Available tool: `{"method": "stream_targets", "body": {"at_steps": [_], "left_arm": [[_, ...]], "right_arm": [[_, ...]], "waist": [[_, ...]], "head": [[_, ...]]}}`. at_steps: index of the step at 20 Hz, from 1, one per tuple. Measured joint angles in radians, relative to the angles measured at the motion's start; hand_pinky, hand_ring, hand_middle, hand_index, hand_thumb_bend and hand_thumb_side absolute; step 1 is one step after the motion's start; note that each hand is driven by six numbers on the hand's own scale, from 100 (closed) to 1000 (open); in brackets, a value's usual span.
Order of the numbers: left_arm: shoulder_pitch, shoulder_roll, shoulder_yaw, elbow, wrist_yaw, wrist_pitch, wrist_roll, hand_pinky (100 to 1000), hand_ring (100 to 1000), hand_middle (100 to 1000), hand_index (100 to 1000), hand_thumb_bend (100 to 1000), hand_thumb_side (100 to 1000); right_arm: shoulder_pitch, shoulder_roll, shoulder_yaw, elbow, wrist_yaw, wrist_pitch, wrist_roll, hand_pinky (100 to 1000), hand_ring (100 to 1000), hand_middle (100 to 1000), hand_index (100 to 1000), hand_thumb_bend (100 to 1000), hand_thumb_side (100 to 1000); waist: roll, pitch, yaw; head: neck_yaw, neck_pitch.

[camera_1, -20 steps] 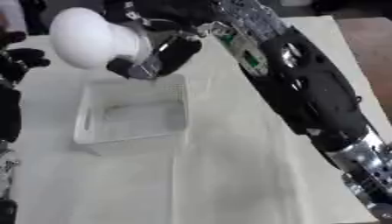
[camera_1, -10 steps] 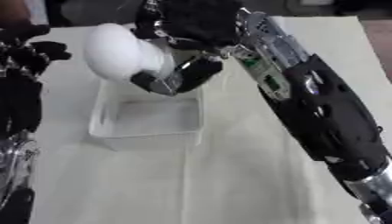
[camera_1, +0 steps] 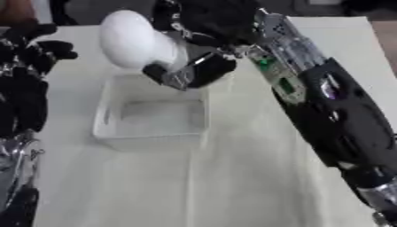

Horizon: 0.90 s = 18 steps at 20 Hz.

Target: Pick up objects on the table and place them in the box.

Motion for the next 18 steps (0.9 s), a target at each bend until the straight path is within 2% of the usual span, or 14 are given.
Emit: {"method": "stream_targets", "body": {"at_steps": [1, 2, 3, 6, 9, 18], "left_arm": [[0.0, 0.0, 0.0, 0.0, 0.0, 0.0, 0.0, 638, 674, 720, 851, 100, 1000], [0.0, 0.0, 0.0, 0.0, 0.0, 0.0, 0.0, 638, 674, 720, 851, 100, 1000], [0.0, 0.0, 0.0, 0.0, 0.0, 0.0, 0.0, 638, 674, 720, 851, 100, 1000], [0.0, 0.0, 0.0, 0.0, 0.0, 0.0, 0.0, 638, 674, 720, 851, 100, 1000], [0.0, 0.0, 0.0, 0.0, -0.002, 0.0, 0.001, 638, 674, 720, 851, 100, 1000], [0.0, 0.0, 0.0, 0.0, -0.002, 0.0, 0.002, 640, 666, 719, 851, 100, 1000]], "right_arm": [[0.0, -0.003, 0.003, 0.006, 0.008, -0.001, 0.02, 930, 954, 1000, 1000, 183, 1000], [0.0, -0.004, 0.007, 0.013, 0.016, -0.005, 0.047, 986, 995, 1000, 1000, 210, 1000], [0.0, -0.004, 0.009, 0.019, 0.023, -0.011, 0.077, 1000, 1000, 1000, 1000, 251, 1000], [0.005, -0.004, 0.011, 0.028, 0.031, -0.038, 0.172, 1000, 1000, 1000, 1000, 245, 1000], [0.008, -0.003, 0.005, 0.028, 0.02, -0.044, 0.228, 1000, 1000, 1000, 1000, 230, 1000], [0.008, -0.004, -0.001, 0.019, -0.008, -0.033, 0.262, 1000, 1000, 1000, 1000, 233, 1000]], "waist": [[0.0, 0.0, 0.0], [0.0, 0.0, 0.0], [0.0, 0.0, 0.0], [0.0, 0.0, 0.0], [0.0, 0.0, 0.0], [0.0, 0.0, 0.003]], "head": [[0.001, 0.0], [0.001, 0.0], [0.001, 0.0], [0.004, 0.0], [0.004, 0.0], [0.005, 0.0]]}}
